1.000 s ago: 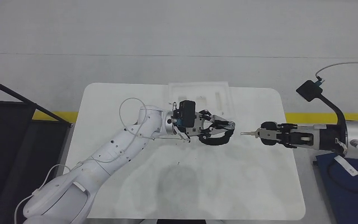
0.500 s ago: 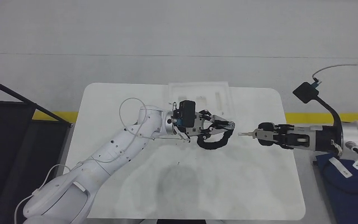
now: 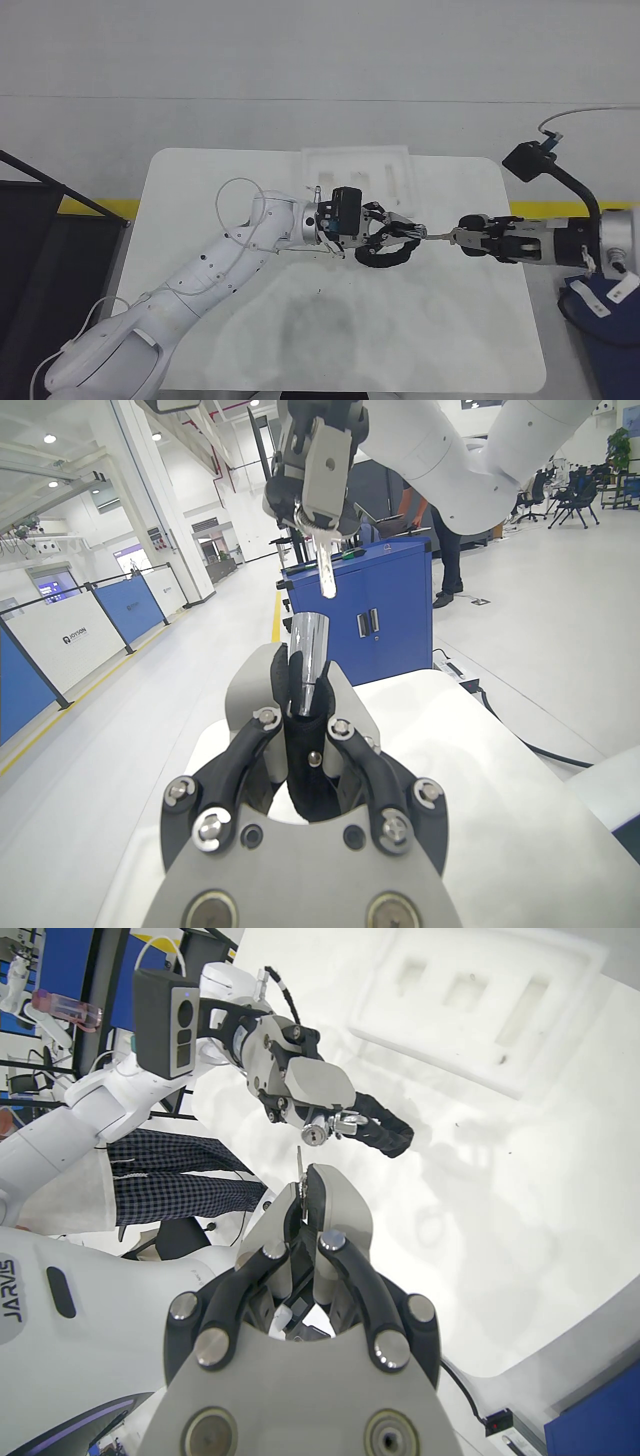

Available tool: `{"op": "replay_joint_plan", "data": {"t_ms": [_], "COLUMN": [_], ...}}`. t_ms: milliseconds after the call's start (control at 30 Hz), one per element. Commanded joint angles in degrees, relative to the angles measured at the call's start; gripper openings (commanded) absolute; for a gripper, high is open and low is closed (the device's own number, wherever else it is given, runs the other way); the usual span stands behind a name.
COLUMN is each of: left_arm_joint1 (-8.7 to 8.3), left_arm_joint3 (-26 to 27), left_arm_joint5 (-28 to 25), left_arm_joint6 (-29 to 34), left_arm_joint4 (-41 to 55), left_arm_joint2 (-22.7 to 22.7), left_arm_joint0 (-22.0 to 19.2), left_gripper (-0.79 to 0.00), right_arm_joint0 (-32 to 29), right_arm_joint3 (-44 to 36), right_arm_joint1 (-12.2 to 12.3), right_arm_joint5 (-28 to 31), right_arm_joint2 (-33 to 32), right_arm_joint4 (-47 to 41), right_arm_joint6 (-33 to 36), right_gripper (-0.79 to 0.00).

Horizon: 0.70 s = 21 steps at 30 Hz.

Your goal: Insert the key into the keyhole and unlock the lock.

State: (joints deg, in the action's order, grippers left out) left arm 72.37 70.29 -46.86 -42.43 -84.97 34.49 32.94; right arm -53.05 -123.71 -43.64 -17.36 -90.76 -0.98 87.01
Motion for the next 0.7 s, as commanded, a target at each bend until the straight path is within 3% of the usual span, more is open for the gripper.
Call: {"op": "replay_joint_plan", "data": {"t_ms": [0,667], "left_arm_joint1": [0.15,0.99], "left_arm_joint3": [-0.2,-1.3], "left_arm_joint5": [-0.1,-0.4], "left_arm_joint6": [-0.1,-0.3], "left_arm_joint4": [-0.3,-1.4], "left_arm_joint2": [0.0,1.7], "left_arm_joint0": [0.0,1.2], "left_gripper": [-0.785,-0.785], "right_arm_joint0": [0.4,2.7], "right_arm_joint3": [0.4,0.8], "right_arm_joint1": [0.2,1.7], "right_arm_joint5": [-0.5,-2.1], "right_arm_joint2": [0.8,4.5], "right_arm_joint4": [0.1,2.2], "right_arm_joint6": [-0.6,-2.1], "right_gripper": [-0.785,-0.785]}}
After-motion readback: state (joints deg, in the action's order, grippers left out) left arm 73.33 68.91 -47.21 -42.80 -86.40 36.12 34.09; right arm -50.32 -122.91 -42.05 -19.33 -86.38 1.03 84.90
